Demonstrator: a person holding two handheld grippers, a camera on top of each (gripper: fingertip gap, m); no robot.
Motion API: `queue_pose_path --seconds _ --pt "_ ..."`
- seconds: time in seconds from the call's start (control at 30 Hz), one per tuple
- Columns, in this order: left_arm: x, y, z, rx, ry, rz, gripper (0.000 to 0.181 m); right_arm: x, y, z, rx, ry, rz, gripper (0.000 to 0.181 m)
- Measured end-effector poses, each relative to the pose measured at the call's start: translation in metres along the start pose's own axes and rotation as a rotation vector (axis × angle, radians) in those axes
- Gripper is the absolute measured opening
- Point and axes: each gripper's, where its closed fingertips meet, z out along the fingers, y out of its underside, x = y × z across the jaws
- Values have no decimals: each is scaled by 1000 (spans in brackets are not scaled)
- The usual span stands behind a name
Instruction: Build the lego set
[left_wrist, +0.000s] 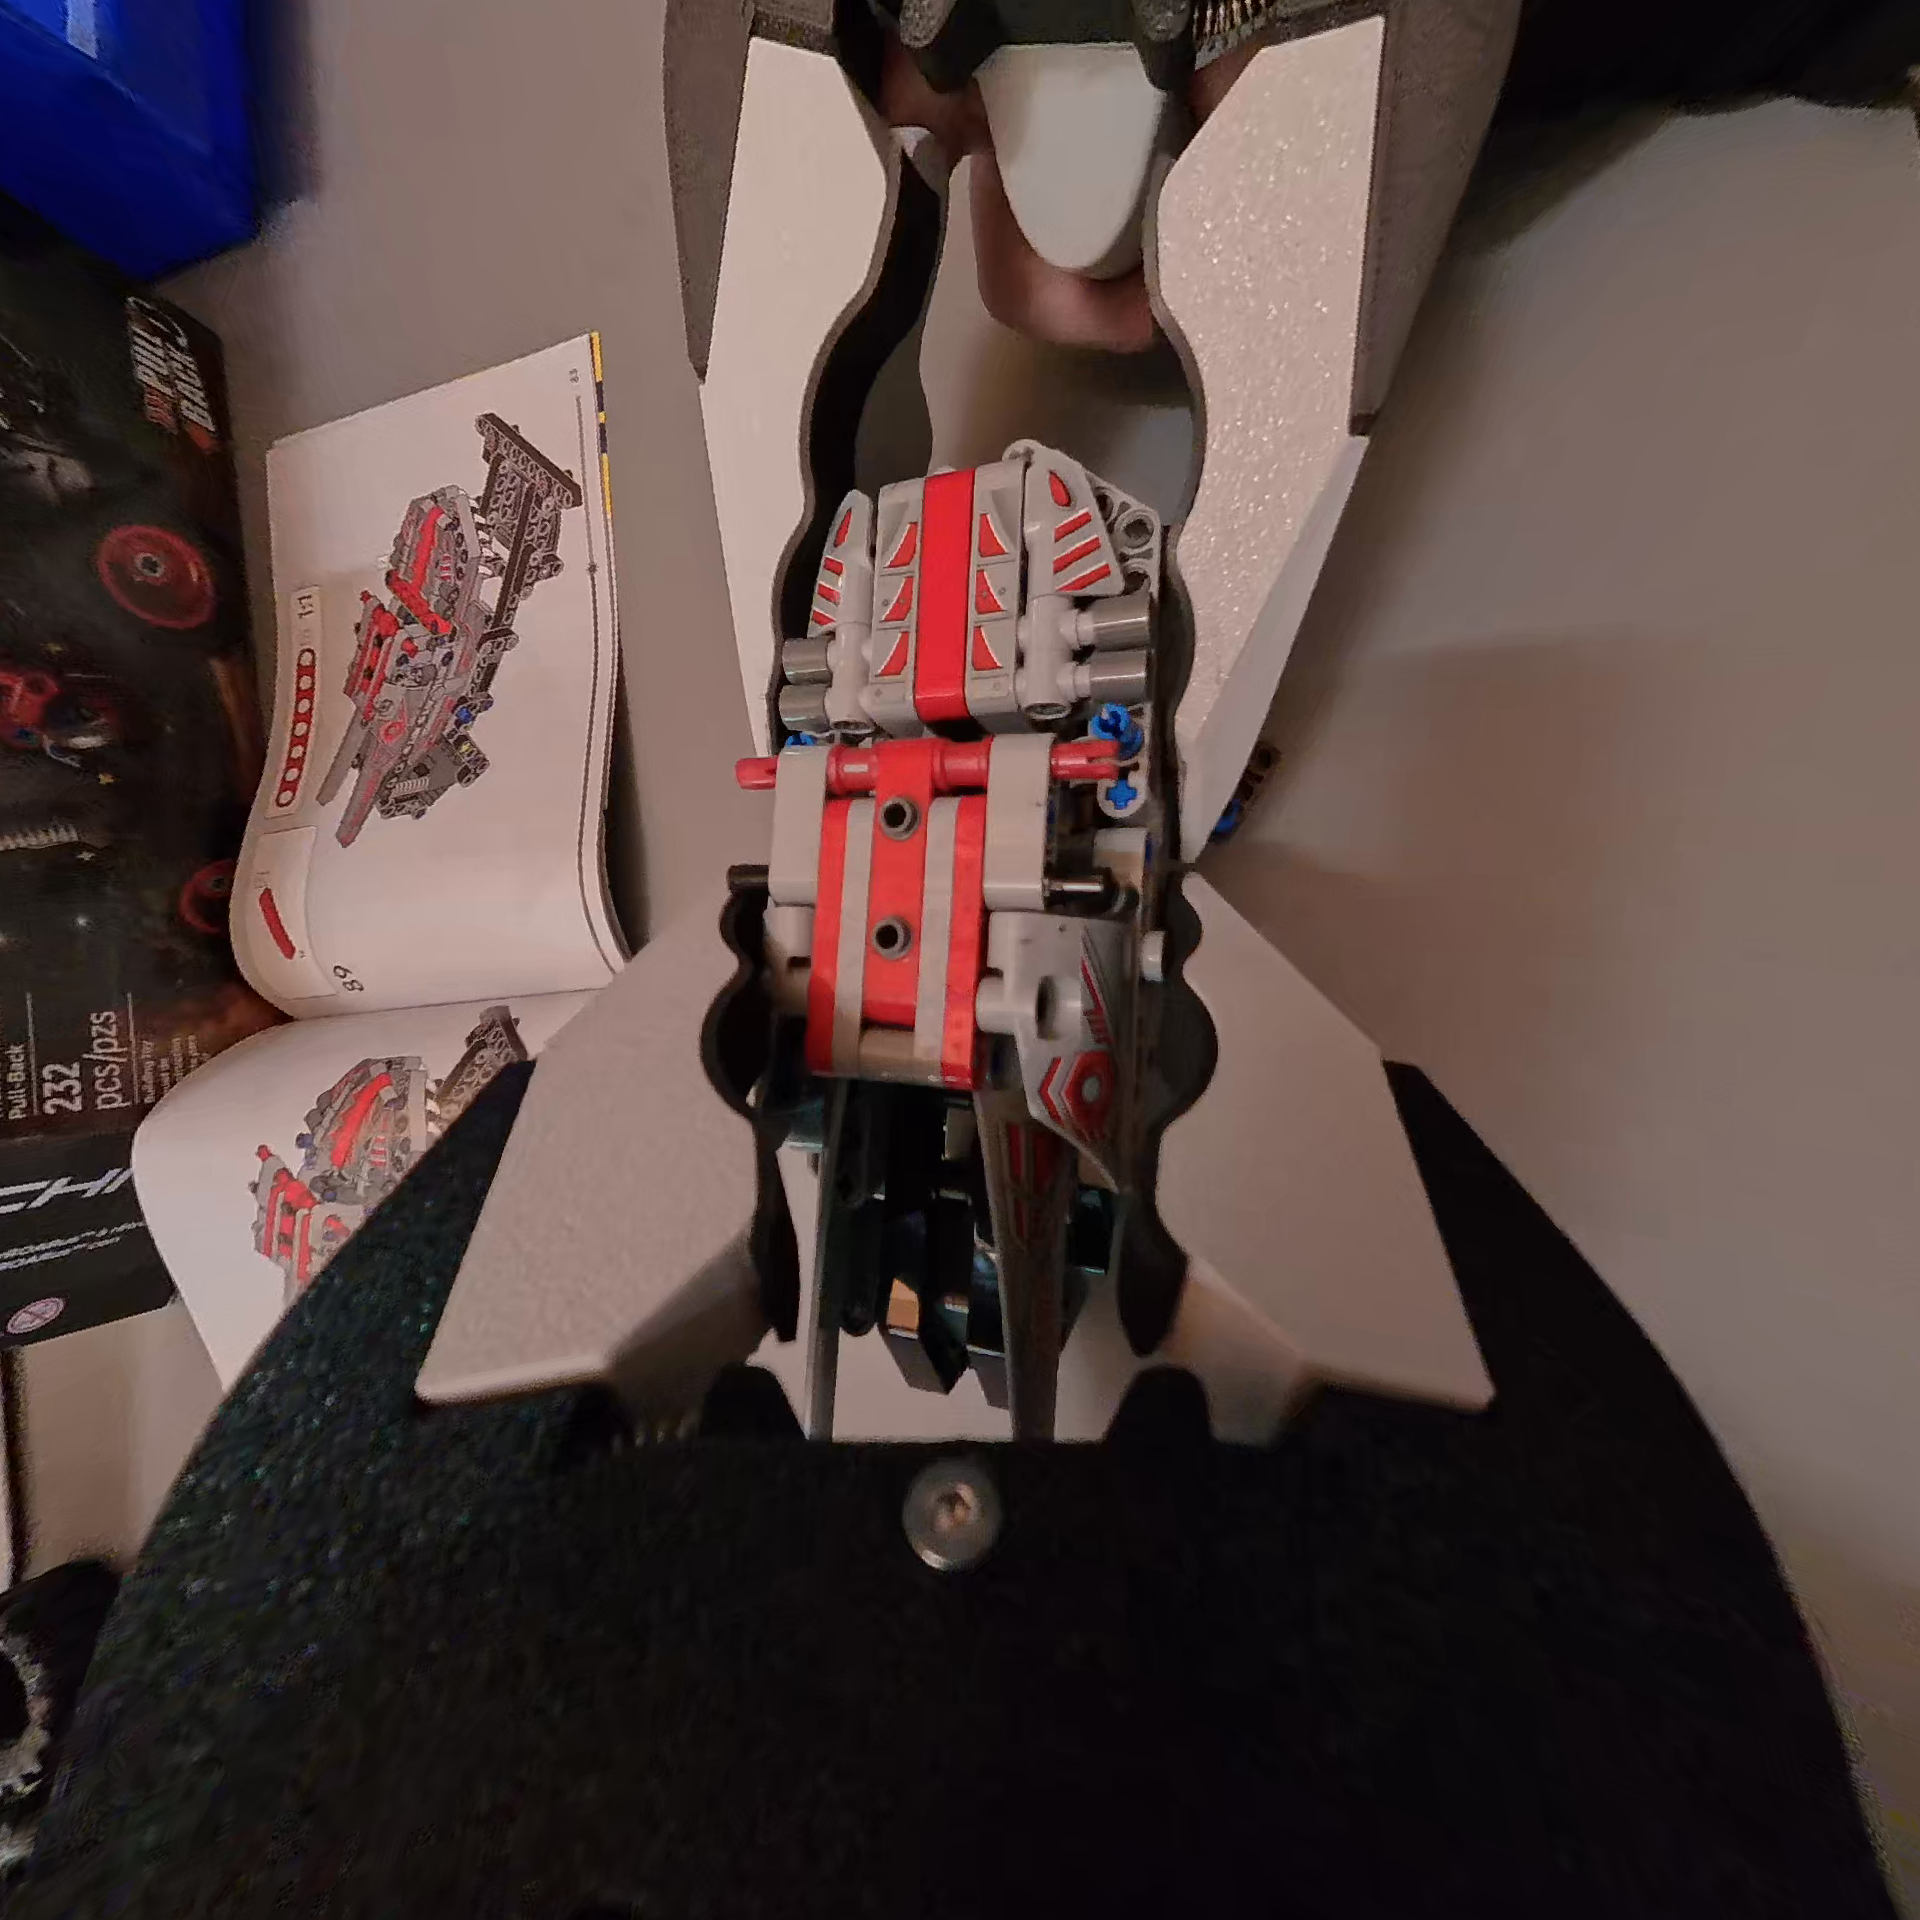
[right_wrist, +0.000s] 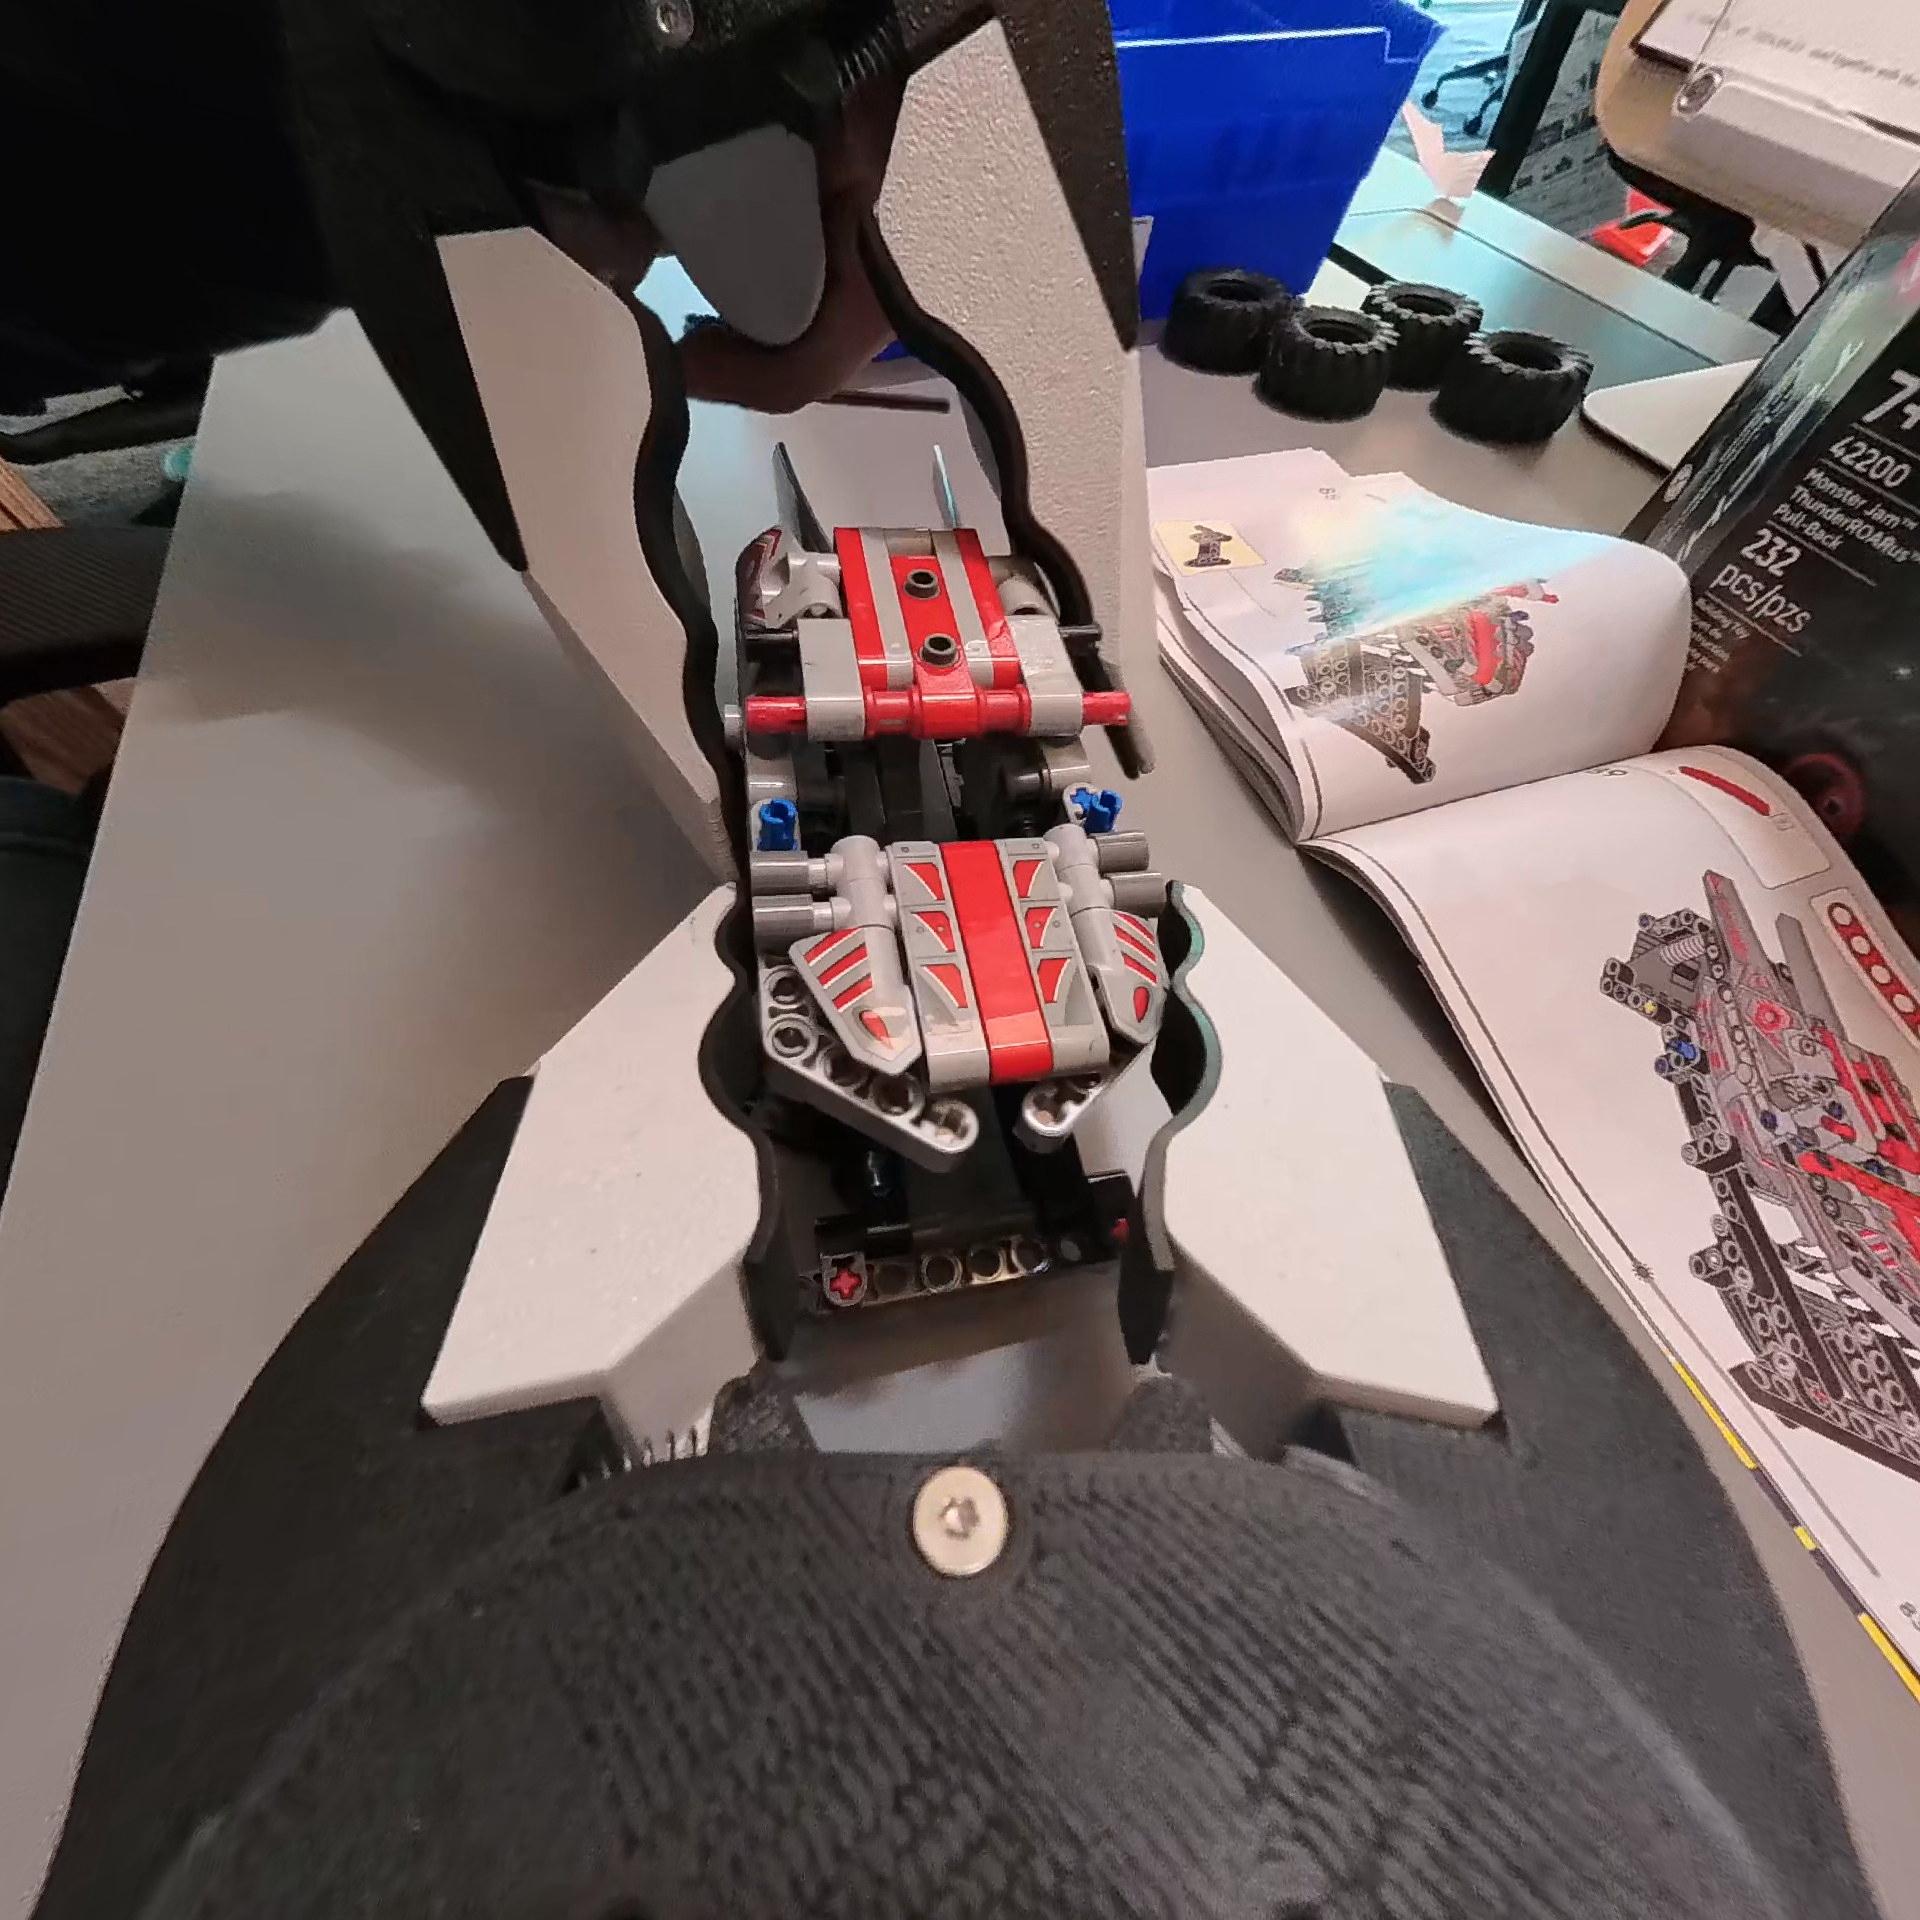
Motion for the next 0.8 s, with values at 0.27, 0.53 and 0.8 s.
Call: queue_pose_path --seconds 0.27,0.53,0.8 --pt "-3 0 1 -6 -6 22 72 2 0 1 -1 25 -9 73" --pt "-3 5 -1 -19 40 34 74 1 -1 1 4 -11 2 72" --pt "-1 11 -2 -80 42 96 74 -12 -6 -5 47 -95 -26 86"
